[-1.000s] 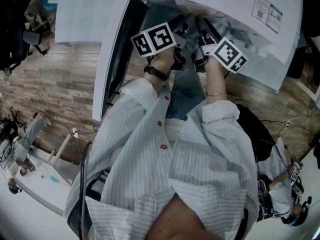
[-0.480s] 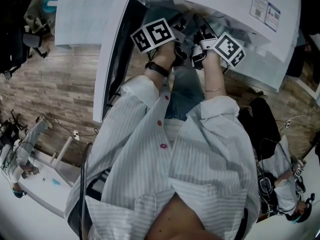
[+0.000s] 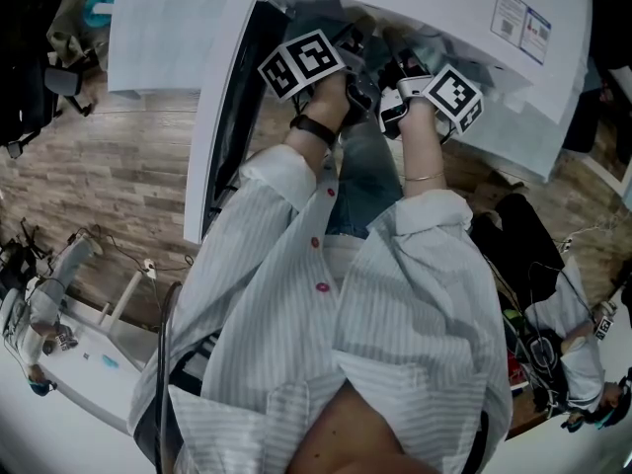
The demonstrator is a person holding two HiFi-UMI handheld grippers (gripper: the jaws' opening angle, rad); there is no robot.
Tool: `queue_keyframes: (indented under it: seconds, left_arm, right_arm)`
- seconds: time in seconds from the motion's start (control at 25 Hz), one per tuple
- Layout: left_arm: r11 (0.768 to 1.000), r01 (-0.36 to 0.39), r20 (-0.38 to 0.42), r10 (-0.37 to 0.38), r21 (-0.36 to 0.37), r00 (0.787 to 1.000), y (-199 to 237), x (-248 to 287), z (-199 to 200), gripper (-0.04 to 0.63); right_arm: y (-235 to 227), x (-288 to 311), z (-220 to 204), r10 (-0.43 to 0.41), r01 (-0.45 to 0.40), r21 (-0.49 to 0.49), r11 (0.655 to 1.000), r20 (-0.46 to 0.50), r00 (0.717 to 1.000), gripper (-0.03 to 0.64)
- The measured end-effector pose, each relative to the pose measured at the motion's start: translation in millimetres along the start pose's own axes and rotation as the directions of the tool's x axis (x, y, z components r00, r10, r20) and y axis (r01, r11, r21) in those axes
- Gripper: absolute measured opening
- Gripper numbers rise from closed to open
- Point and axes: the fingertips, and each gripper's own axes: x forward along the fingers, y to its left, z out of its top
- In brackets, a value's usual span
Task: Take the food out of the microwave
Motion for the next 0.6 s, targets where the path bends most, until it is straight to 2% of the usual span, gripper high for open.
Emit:
queue_keyframes:
  seconds: [0.2, 0.44, 0.6]
  left_arm:
    - [1.000, -0.010, 0.011, 0.011, -0.009, 1.000, 2.2, -0.4, 1.4, 0.167]
    - [0.999, -0.001, 0.015, 0.002, -0.036, 1.000, 1.5, -2.4, 1.4, 0.139]
    - [0.999, 0.007, 0.016, -0.007, -0.041, 1.000, 0.5, -4.4, 1.4, 0.107]
  right_arm:
    - [0.7, 0.8, -1.5, 0.009, -0.009, 0.017, 1.000, -0.014, 1.000, 0.151]
    - [8.9, 3.0, -4.1, 0.046, -0.046, 0.011, 0.999, -0.039, 0.998, 0.080]
    - [9.5, 2.2, -6.9, 0.059, -0.057, 0.047, 0.997, -0.033, 0.998, 0.064]
